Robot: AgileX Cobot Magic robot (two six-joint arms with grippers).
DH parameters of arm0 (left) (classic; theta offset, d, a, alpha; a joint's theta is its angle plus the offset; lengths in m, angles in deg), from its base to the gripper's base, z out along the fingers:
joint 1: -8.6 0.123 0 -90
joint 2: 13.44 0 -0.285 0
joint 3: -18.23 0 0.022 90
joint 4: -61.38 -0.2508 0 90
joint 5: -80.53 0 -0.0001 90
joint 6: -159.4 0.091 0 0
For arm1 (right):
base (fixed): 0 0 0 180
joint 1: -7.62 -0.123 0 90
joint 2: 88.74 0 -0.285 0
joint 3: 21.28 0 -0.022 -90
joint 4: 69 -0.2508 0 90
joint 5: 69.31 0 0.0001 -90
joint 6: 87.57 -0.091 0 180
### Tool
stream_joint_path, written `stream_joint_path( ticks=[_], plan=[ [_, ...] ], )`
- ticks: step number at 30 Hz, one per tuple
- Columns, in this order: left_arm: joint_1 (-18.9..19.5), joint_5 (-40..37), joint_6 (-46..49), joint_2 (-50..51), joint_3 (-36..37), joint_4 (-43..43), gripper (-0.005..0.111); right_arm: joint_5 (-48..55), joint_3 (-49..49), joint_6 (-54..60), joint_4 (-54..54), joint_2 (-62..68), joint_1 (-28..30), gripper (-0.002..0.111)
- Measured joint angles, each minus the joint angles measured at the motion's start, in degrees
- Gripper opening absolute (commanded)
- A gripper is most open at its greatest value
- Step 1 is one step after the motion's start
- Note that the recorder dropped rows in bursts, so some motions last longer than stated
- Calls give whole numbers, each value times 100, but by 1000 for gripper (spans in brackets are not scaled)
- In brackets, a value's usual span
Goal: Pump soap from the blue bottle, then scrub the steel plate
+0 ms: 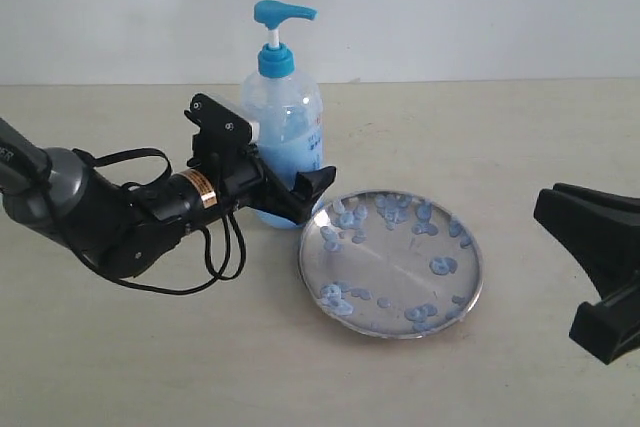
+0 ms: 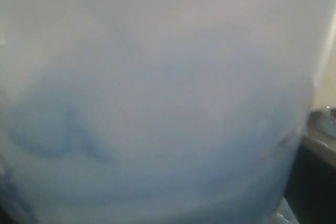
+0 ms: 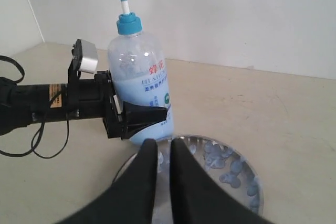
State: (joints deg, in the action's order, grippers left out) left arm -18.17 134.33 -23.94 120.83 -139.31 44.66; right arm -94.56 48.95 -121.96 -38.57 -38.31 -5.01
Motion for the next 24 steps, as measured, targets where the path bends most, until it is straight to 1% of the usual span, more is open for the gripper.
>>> stream_joint_path(
  ticks=[5,9,10,11,12,13,14,15,16,17,18,19,20,21,22,23,24],
  plan=[
    [0,23,-11,-169,11,-127,109,288,0,71,0,0,0,0],
    [0,-314,-23,-903,33,-150,109,397,0,109,0,0,0,0],
    [0,-531,-23,-1169,58,-171,109,402,0,119,0,0,0,0],
    [0,-1117,-127,-1689,100,-171,109,412,0,119,0,0,0,0],
    [0,-1542,-251,-1996,117,-196,105,412,0,119,0,0,0,0],
    [0,-2541,-672,-2634,156,-225,102,426,0,119,0,0,0,0],
    [0,-2956,-880,-2969,168,-234,87,430,0,119,0,0,0,0],
    [-11,-3921,-1356,-3653,176,-234,75,417,0,119,0,0,0,0],
    [-11,-4328,-1526,-3933,176,-234,40,367,4,107,0,0,0,0],
    [-11,-4964,-1714,-4669,182,-239,23,142,4,47,0,0,0,0],
    [-11,-5148,-1750,-4972,182,-239,6,33,-25,1,0,0,0,0],
    [-11,-5473,-1745,-5703,182,-239,5,-196,-209,-93,0,0,0,0],
    [27,-5633,-1688,-6324,182,-257,4,-260,-529,-145,0,0,0,0],
    [65,-5683,-1679,-6650,182,-292,4,-204,-760,-158,0,10,0,0],
    [153,-5707,-1651,-7283,194,-457,4,-27,-1254,-158,0,112,0,0],
    [208,-5707,-1652,-7594,223,-625,4,168,-1606,-109,59,287,0,0],
    [314,-5738,-1652,-8138,384,-999,4,494,-2058,-55,264,758,0,0]
  ],
)
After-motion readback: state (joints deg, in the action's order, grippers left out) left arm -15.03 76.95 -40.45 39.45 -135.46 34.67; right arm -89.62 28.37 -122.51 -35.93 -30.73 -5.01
